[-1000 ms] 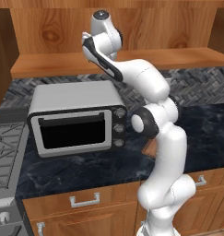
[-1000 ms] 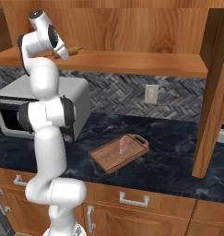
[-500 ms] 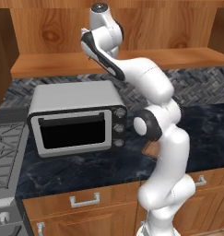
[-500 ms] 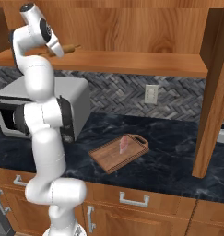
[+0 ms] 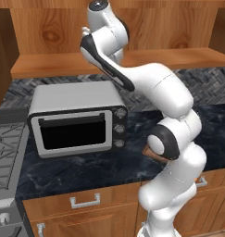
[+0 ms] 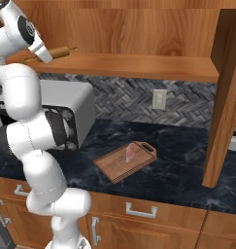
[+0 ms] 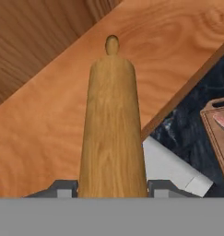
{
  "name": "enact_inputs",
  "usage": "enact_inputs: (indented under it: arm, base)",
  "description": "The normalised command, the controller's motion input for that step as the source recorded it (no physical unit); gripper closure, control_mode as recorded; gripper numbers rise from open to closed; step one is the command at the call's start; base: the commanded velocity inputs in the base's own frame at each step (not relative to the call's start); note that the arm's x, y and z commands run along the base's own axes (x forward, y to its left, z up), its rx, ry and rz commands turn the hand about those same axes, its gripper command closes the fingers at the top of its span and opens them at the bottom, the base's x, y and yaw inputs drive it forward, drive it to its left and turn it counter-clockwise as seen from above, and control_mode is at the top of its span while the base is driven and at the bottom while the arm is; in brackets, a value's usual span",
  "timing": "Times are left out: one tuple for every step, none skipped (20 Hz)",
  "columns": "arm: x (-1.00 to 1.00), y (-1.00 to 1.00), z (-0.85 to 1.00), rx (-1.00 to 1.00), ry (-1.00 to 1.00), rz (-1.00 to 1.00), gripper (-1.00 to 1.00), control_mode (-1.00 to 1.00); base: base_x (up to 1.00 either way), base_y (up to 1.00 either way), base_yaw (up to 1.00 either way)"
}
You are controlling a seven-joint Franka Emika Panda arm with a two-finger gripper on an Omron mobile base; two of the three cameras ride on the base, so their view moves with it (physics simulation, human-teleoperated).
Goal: Open the cabinet, retrieve the rolling pin, and place it next to the meat on the cutting board to prepare for tenderizing.
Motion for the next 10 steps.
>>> enact_inputs:
  arm:
    - [-1.0,-0.21,-0.05,0.01,-0.1,-0.07,1.0,-1.0]
    - [-1.0,-0.22,-0.1,0.02,-0.1,-0.08,1.0,-1.0]
    - [-1.0,-0.23,-0.13,0.01,-0.11,-0.08,1.0,-1.0]
    - [-1.0,-0.25,-0.19,0.03,-0.12,-0.08,1.0,-1.0]
    - [-1.0,-0.22,-0.24,0.03,-0.12,-0.09,1.0,-1.0]
    - [-1.0,-0.26,-0.32,0.04,-0.14,-0.09,1.0,-1.0]
    - [-1.0,-0.28,-0.33,0.05,-0.15,-0.09,1.0,-1.0]
    - [-1.0,-0.3,-0.33,0.06,-0.15,-0.08,1.0,-1.0]
    - [-1.0,-0.32,-0.34,0.07,-0.15,-0.08,1.0,-1.0]
    - [-1.0,-0.31,-0.32,0.07,-0.13,-0.08,1.0,-1.0]
  base:
    - [0.0,0.0,0.0]
    - [0.0,0.0,0.0]
    - [0.0,0.0,0.0]
    - [0.0,0.0,0.0]
    - [0.0,0.0,0.0]
    - [0.0,0.0,0.0]
    - [0.0,0.0,0.0]
    - [0.0,0.0,0.0]
    - [0.0,0.0,0.0]
    - [0.0,0.0,0.0]
